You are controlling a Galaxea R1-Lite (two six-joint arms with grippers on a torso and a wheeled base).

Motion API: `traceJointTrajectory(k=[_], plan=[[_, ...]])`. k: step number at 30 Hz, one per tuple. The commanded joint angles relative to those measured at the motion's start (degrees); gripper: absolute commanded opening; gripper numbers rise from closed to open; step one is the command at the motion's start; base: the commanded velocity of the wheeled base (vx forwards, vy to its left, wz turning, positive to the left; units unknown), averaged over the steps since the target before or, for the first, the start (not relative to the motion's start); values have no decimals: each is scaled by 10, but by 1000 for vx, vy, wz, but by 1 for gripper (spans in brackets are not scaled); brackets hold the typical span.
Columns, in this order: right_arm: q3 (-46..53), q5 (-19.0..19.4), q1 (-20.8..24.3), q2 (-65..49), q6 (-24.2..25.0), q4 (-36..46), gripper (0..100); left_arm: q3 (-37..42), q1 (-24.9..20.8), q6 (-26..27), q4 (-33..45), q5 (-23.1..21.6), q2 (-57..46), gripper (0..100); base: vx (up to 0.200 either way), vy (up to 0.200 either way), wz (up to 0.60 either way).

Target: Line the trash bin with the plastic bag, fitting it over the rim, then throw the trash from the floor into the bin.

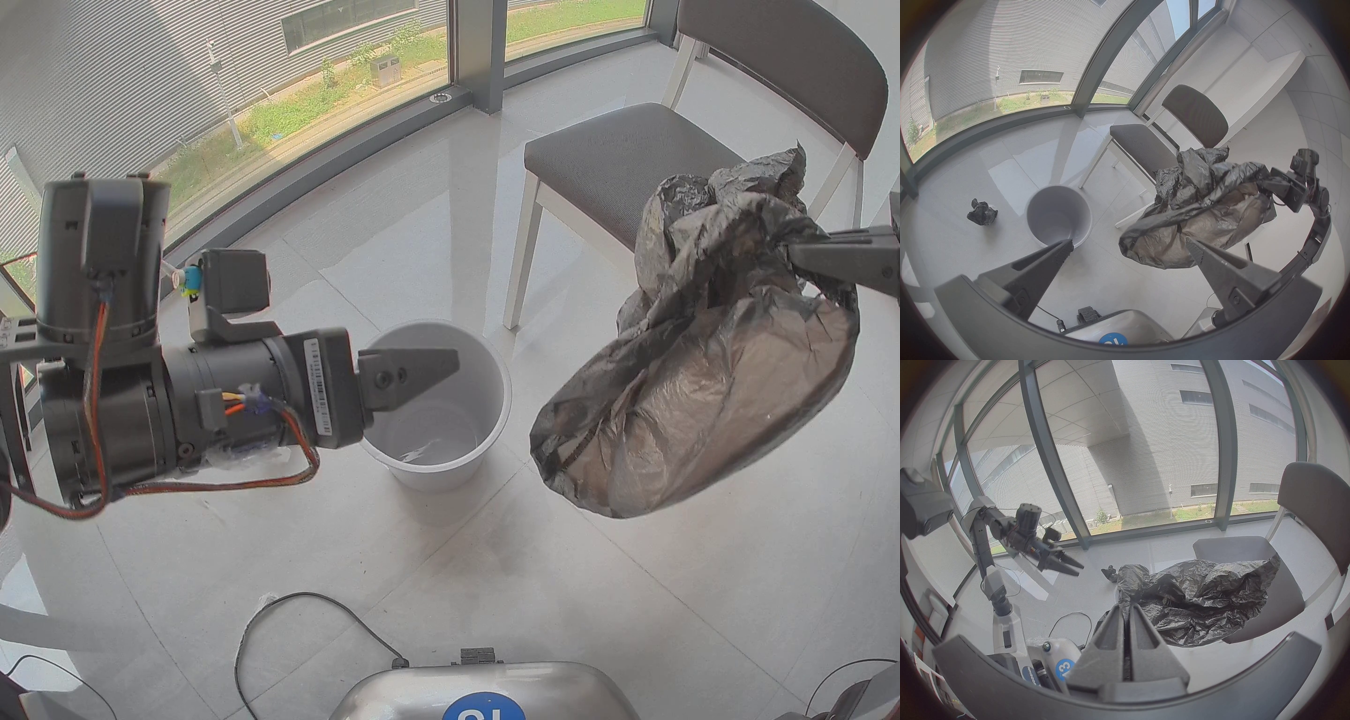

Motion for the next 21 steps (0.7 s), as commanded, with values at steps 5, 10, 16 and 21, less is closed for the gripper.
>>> traceJointTrajectory(k=[5,10,16,21], plan=[[-76,-1,-14,61,4,2,0,74,-16,0,-87,0,30,100,0,0,0],[-122,-2,-17,80,20,2,0,97,-36,-26,-128,1,61,100,0,0,0],[-176,-9,-22,97,24,25,0,98,-51,-50,-192,5,116,100,0,0,0],[-199,-9,-22,101,26,36,0,98,-62,-49,-217,6,155,100,0,0,0]])
